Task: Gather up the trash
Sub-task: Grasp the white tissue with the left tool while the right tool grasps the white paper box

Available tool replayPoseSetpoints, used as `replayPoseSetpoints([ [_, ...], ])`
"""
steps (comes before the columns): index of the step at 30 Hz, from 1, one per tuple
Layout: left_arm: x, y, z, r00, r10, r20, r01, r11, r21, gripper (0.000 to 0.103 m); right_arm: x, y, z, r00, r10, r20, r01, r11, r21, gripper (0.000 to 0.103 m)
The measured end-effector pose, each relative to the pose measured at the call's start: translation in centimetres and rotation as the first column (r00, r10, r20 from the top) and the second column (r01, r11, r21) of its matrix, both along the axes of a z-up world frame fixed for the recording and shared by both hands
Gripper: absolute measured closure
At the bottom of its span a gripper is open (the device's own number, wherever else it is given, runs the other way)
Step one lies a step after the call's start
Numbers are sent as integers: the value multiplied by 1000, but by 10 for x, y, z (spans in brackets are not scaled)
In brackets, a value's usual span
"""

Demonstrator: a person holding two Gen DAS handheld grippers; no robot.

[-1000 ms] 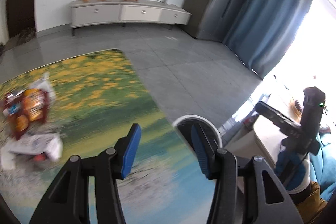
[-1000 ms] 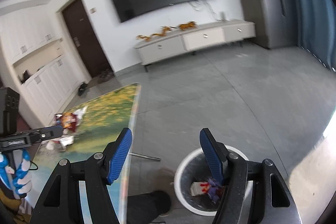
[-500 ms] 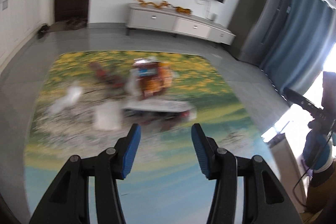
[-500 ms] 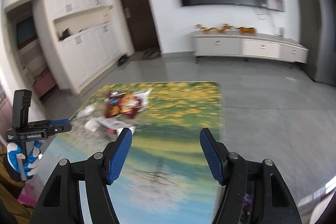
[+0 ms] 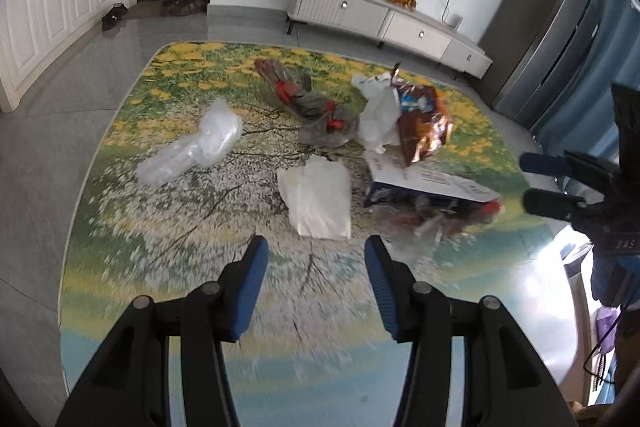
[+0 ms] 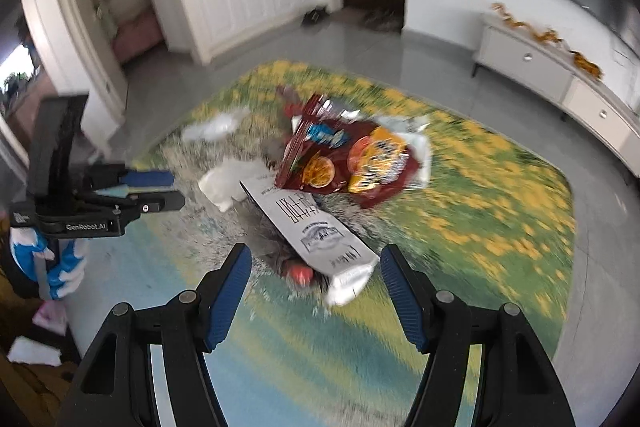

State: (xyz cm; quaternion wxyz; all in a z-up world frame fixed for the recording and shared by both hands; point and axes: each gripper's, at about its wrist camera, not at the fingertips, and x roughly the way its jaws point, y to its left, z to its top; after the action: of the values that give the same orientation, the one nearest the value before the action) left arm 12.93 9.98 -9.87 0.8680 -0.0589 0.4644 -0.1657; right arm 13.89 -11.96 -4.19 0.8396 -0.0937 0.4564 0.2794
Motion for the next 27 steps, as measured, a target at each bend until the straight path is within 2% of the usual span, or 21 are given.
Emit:
replayPoseSetpoints([
  [8,31,-5,-18,998,-34,-54,34,999,-9,56,45,30,-36,979,145,-143,-154,987,-55,38],
  [13,39,-11,-21,997,-56,-52,57,998,16,57,67,36,-53,962,173,-213,-186,982,-44,38],
  [15,40,-15,-21,997,-65,-44,66,997,32,61,71,37,-58,955,179,-238,-194,980,-39,41],
  [17,42,-19,-22,996,-73,-41,75,996,44,77,72,35,-59,952,185,-244,-199,979,-36,44],
  [19,43,-20,-22,996,-77,-41,79,996,43,88,71,36,-59,950,194,-246,-207,978,-25,53],
  [20,43,-22,-22,996,-79,-38,81,996,42,90,70,35,-58,950,198,-243,-209,978,-19,63],
  [21,42,-23,-22,996,-80,-35,82,996,42,91,69,35,-57,949,202,-241,-212,977,-18,67],
  [27,29,-21,-13,997,-71,-11,71,997,17,94,52,29,-40,958,218,-185,-222,975,-1,67],
])
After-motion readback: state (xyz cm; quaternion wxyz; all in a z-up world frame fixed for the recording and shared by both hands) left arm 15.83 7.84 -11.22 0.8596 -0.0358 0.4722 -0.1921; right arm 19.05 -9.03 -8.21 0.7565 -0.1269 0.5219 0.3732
